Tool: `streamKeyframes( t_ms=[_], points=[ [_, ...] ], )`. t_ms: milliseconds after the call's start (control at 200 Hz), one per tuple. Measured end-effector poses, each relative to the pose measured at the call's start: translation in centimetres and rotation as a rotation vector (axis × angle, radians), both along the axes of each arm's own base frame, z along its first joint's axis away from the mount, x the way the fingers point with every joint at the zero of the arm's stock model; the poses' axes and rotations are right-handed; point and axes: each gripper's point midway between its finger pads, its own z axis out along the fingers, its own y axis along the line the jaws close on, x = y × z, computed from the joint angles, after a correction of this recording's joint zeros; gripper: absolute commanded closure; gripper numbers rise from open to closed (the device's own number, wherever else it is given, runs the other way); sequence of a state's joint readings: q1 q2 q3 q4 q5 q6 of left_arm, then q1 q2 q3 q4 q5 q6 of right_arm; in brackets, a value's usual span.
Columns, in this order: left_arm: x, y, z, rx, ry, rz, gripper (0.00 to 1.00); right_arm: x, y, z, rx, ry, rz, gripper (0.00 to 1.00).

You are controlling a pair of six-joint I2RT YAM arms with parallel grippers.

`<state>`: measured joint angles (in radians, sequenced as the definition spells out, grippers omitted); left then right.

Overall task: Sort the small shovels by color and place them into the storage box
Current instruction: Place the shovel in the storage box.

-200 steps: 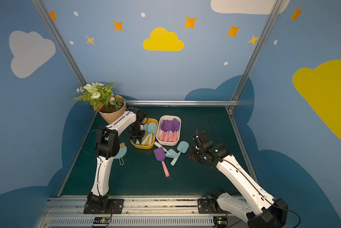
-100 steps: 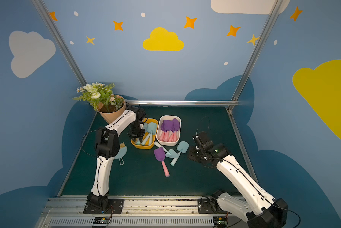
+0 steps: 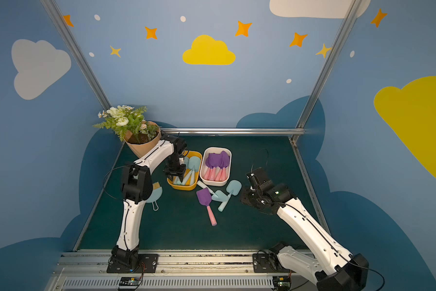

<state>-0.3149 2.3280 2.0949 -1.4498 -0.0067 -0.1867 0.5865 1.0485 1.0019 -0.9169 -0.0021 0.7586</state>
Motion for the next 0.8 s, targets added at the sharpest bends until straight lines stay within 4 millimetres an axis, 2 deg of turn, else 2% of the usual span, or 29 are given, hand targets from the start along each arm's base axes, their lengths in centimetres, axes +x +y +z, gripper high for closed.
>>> streamKeyframes(
  t_ms=[275, 541, 676, 801],
  points=[
    [0.2, -0.9, 1.6, -0.024, -0.039, -0.011, 0.54, -0.2, -0.3, 0.4, 0.003, -0.011, -0.002, 0.59],
    [0.5, -1.5, 4.1, -0.043, -0.096, -0.022, 0.52, -0.5, -0.6, 0.5, -0.004, -0.014, -0.007, 0.59],
    [0.6, -1.9, 6.7, -0.056, -0.163, -0.017, 0.51, -0.6, -0.8, 0.6, -0.008, -0.019, -0.01, 0.59],
    [0.0, -2.9, 10.4, -0.075, -0.264, -0.029, 0.51, -0.8, -1.0, 0.6, -0.01, -0.016, -0.012, 0.59]
  ],
)
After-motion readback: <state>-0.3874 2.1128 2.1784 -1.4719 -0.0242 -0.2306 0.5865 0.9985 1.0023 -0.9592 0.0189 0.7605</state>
